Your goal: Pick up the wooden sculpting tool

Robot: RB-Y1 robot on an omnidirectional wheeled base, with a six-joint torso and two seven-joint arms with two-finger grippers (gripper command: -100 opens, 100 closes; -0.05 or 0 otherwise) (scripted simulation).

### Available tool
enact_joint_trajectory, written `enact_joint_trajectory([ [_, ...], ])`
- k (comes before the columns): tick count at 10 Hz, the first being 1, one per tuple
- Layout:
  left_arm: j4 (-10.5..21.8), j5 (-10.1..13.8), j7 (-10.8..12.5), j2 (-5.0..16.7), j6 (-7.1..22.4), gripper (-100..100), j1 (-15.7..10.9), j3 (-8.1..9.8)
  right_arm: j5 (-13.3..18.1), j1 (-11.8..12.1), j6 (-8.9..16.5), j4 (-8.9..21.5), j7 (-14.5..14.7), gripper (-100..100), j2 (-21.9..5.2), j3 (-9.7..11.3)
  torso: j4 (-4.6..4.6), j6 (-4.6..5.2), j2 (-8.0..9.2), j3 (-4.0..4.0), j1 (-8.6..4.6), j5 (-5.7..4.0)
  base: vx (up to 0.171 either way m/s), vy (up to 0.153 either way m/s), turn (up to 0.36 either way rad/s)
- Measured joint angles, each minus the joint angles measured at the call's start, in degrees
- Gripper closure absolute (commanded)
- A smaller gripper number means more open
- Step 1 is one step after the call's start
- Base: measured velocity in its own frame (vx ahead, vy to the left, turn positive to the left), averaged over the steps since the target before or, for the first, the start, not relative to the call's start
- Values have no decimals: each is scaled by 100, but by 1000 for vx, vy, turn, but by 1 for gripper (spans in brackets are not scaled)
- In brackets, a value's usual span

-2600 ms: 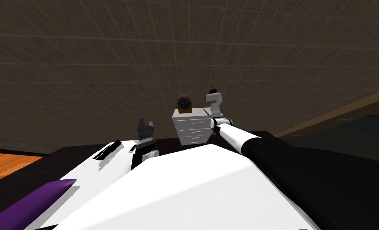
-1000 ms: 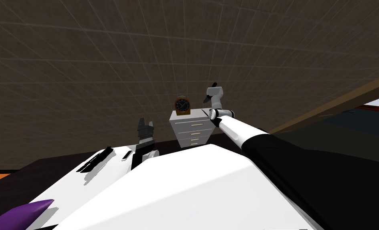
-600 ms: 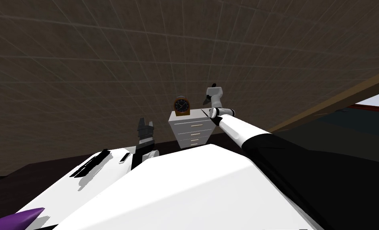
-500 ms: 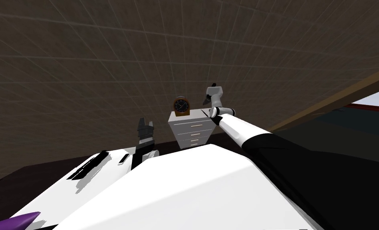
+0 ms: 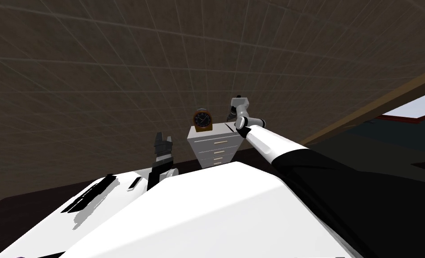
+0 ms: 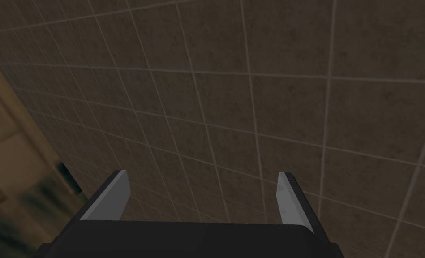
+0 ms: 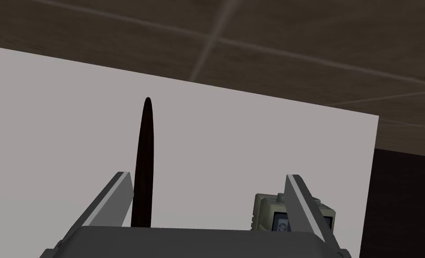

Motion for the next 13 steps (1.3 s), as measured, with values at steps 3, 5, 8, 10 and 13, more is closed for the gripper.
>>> enact_joint_trajectory([
  [3, 0, 0, 0, 0, 0, 0, 0, 0, 16, -54, 391, 229, -76, -100, -33, -86, 2, 1, 5, 3, -4, -1, 41, 11, -60],
  [5, 0, 0, 0, 0, 0, 0, 0, 0, 46, -235, 576, 690, -185, -100, -115, -148, 1, 0, 1, 1, 0, 1, 46, 14, -53],
  [8, 0, 0, 0, 0, 0, 0, -1, 0, 64, -243, 900, 819, -260, -100, -118, -225, 3, -1, 10, 6, -4, 0, 25, 10, -26],
  [10, 0, 0, 0, 0, 0, 0, 0, 0, 79, -242, 1203, 857, -306, -100, -102, -277, 3, 0, 9, 6, -1, 1, 33, 17, -39],
  [13, 0, 0, 0, 0, 0, 0, 0, 0, 97, -255, 1531, 1022, -366, -100, -122, -355, 2, 0, 7, 4, 0, 0, 28, 15, -28],
])
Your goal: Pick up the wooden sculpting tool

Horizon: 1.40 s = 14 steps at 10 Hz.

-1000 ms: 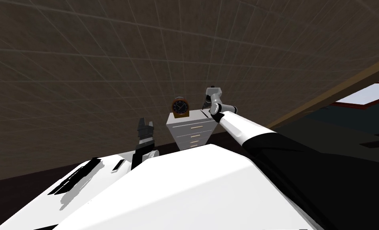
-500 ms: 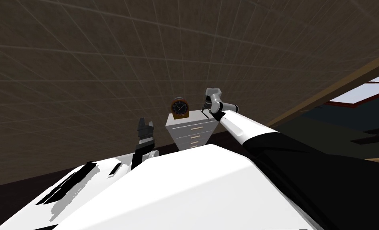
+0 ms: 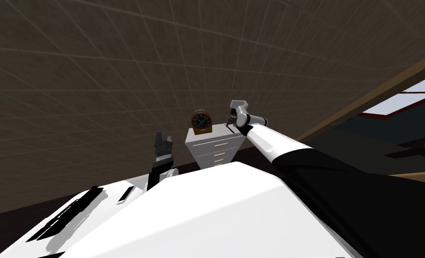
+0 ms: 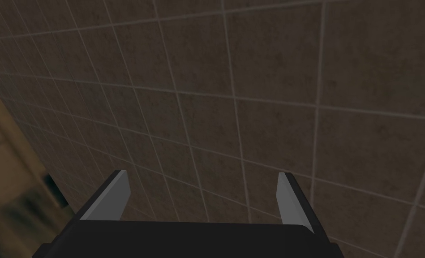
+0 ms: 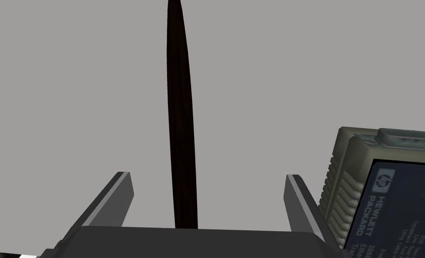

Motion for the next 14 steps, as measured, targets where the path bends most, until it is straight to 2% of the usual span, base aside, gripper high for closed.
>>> enact_joint_trajectory([
  [1, 0, 0, 0, 0, 0, 0, 0, 0, 8, -70, 45, 163, -30, -100, -32, -10, 1, -1, 2, 2, 0, 1, 26, 16, -26],
  [2, 0, 0, 0, 0, 0, 0, 0, 0, 20, -197, 34, 458, -83, -100, -91, -22, 1, -1, 2, 2, 1, 1, 30, 27, -25],
  [3, 0, 0, 0, 0, 0, 0, 0, 0, 21, -85, 222, 255, -103, -100, -5, -49, 0, -1, 1, 0, 5, 1, 16, 21, -7],
  [4, 0, 0, 0, 0, 0, 0, 0, 0, 22, -77, 338, 239, -101, -100, -7, -60, 1, -1, 4, 2, 2, 2, 0, 0, 0],
  [5, 0, 0, 0, 0, 0, 0, 0, 0, 24, -106, 340, 311, -96, -100, -40, -61, 2, -1, 9, 5, -3, 0, 0, 0, 0],
  [6, 0, 0, 0, 0, 0, 0, -1, 0, 24, -109, 336, 320, -95, 0, -43, -61, 3, -1, 11, 6, -5, -1, 0, 0, 0],
  [7, 0, 0, 0, 0, 0, 0, -1, 0, 24, -108, 336, 319, -95, -100, -43, -61, 3, -1, 12, 7, -5, -1, 3, 20, -32],
  [8, 0, 0, 0, 0, 0, 0, 0, 0, -1, 74, 355, 92, -67, -100, 55, -62, 1, 0, 10, 6, -1, -1, 3, 27, -23],
  [10, 0, 0, 0, 0, 0, 0, 0, 0, -24, 86, 194, 273, -39, -100, 7, -56, 3, -1, 10, 6, 1, 1, 3, 13, -9],
  [11, 0, 0, 0, 0, 0, 0, -1, 0, -25, 90, 181, 274, -35, 100, 7, -56, 3, -1, 11, 7, -2, 1, 0, 0, 0],
  [14, 0, 0, 0, 0, 0, 0, -1, 0, -24, 87, 183, 273, -36, 100, 8, -55, 1, 0, 9, 4, -11, -4, 0, 0, 0],
])
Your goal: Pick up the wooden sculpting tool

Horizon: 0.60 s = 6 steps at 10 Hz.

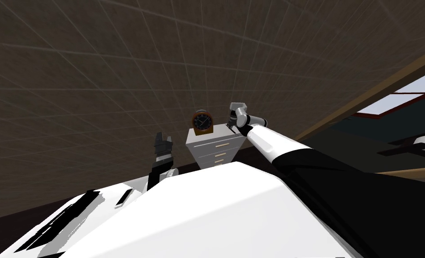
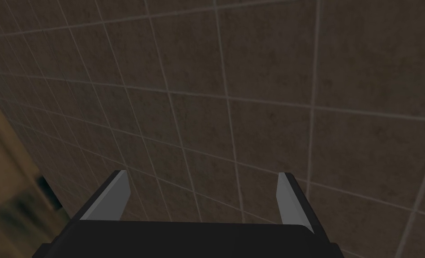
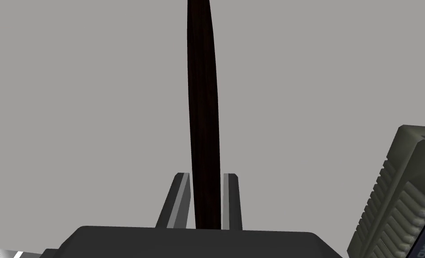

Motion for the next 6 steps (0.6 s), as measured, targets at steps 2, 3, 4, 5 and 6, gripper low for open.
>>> enact_joint_trajectory([
  [2, 0, 0, 0, 0, 0, 0, 0, 0, -1, 0, 1, 0, 0, 0, 1, -1, 0, 0, -1, -1, -1, 0, 0, 0, 0],
  [3, 0, 0, 0, 0, 0, 0, 0, 0, -1, 0, 1, 0, 0, 100, 1, -1, 0, 0, -1, -1, -2, 0, -12, -18, 41],
  [4, 0, 0, 0, 0, 0, 0, 0, 0, 28, -219, -46, 300, -56, 100, -90, 3, 5, -3, 3, 4, -3, 3, -6, -31, 33],
  [5, 0, 0, 0, 0, 0, 0, 0, 0, 35, -146, 98, 14, -58, 100, -23, -5, 2, 1, 4, 3, -8, -1, -1, -13, 5],
  [6, 0, 0, 0, 0, 0, 0, 0, 0, 35, -132, 149, -39, -51, 0, -13, -6, 1, 1, 2, 2, -7, -1, 0, 0, 0],
])
